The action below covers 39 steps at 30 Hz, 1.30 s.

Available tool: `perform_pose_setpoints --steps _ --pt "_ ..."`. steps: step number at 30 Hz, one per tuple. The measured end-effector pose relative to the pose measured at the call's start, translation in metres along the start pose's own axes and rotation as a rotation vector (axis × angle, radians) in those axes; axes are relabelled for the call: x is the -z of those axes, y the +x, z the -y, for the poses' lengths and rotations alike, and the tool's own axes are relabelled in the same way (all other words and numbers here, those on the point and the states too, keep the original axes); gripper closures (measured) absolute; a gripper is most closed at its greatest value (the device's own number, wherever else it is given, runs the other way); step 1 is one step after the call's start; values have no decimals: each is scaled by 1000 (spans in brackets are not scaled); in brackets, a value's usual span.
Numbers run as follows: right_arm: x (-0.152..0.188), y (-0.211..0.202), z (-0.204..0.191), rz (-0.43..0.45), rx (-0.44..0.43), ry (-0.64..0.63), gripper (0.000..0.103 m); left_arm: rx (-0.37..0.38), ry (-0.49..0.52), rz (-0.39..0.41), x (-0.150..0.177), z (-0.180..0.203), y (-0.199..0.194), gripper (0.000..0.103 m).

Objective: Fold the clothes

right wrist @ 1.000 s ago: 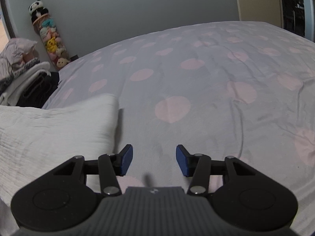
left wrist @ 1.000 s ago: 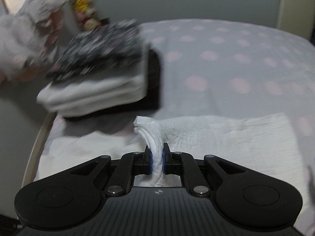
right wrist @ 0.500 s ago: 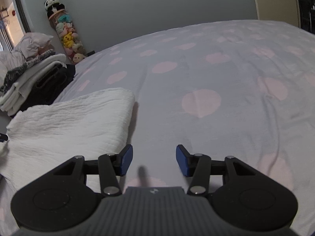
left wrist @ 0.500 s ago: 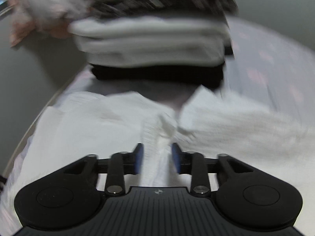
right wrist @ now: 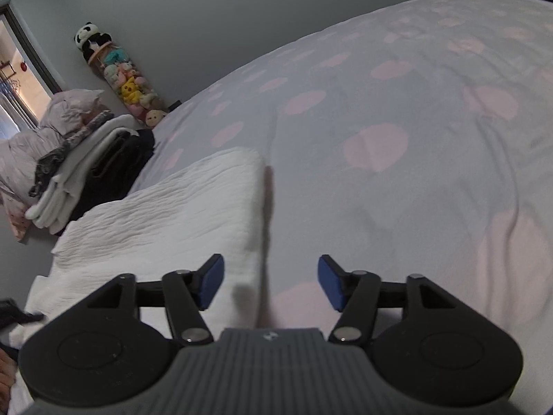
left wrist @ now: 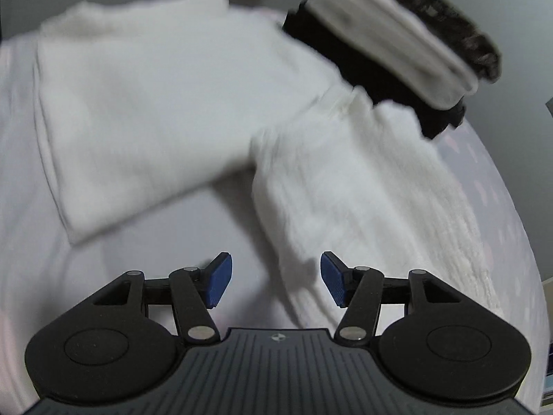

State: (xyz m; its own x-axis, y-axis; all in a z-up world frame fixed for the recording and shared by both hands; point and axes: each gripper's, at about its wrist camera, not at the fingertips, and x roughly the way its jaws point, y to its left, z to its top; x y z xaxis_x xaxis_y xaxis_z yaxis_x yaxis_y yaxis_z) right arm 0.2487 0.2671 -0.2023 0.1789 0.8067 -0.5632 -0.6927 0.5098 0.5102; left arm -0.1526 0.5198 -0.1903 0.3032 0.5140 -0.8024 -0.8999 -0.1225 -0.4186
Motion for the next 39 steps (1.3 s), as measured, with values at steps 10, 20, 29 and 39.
perform_pose_setpoints --steps 10,20,29,39 --pt "17 20 -23 -41 89 2 26 87 3 87 -26 -8 27 36" --pt "23 39 -66 -70 243 -99 66 74 92 140 -44 -3 37 57" --pt "-5 13 -93 -46 283 -11 91 128 190 139 -49 8 18 87" --pt "-24 -73 -106 -6 299 -7 92 155 222 -44 -33 -4 -37 88"
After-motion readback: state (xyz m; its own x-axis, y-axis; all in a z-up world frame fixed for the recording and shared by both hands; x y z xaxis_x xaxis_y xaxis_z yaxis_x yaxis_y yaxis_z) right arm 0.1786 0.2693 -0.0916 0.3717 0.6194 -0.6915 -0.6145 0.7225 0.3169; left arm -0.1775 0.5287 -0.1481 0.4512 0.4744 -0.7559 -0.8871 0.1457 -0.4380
